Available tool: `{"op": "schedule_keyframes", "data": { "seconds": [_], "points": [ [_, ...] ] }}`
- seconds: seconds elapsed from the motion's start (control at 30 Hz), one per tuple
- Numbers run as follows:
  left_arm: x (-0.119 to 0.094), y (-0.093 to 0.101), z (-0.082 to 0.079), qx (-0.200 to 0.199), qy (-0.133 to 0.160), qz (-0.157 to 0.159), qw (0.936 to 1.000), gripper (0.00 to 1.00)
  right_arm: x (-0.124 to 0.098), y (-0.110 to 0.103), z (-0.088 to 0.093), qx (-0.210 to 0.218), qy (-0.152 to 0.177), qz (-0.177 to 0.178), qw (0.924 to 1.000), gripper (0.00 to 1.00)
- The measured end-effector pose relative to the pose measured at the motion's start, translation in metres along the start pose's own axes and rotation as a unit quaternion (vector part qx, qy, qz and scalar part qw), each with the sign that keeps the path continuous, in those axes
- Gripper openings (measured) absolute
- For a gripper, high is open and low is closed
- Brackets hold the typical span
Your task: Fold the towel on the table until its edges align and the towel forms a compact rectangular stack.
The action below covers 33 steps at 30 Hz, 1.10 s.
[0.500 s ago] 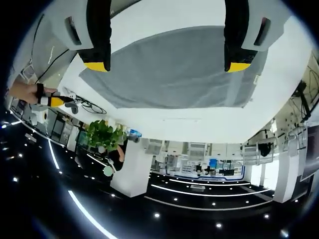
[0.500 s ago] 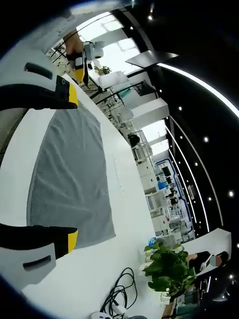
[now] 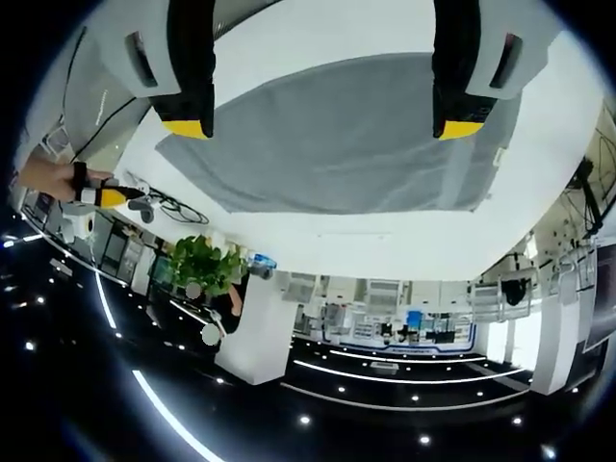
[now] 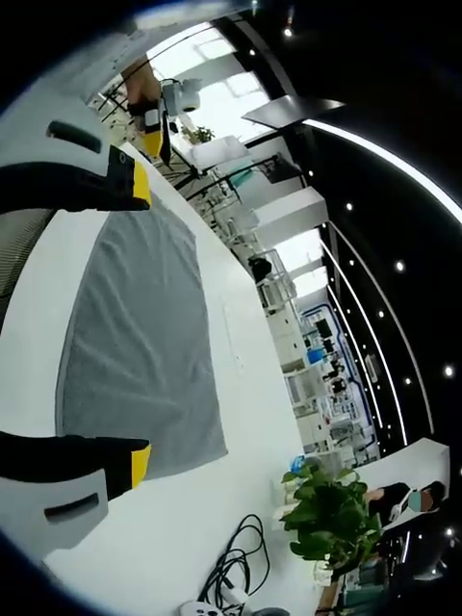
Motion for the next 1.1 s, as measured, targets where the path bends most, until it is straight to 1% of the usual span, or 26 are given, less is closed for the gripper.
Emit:
{"op": "schedule_keyframes", "data": {
  "seconds": [0.3,0.5,1.1],
  "points": [
    [0.0000,-0.0003,-0.0014,0.000,-0.001,0.000,1.0000,0.96,0.0002,0.0007,0.0003,0.002,-0.001,-0.002,1.0000,0.99],
    [-0.0002,0.0007,0.0005,0.000,-0.005,0.001,1.0000,0.95,0.0011,0.0010,-0.0007,0.004,-0.001,-0.004,1.0000,0.99],
    [0.0024,0.0043,0.0039,-0.005,-0.012,0.006,0.9999,0.95,0.0018,0.0018,0.0043,0.008,-0.008,-0.004,0.9999,0.98]
  ]
}}
Point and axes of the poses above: the point that each gripper's makers call its tool centre point, and the gripper's own axes: x roughly forward along the fingers, y roughly to its right, z roughly out of its underside, the point moved 2 cm from there along -x, roughly backward along the fingers, and after that the axes turned 3 degrees about -x, right-handed, at the moved point
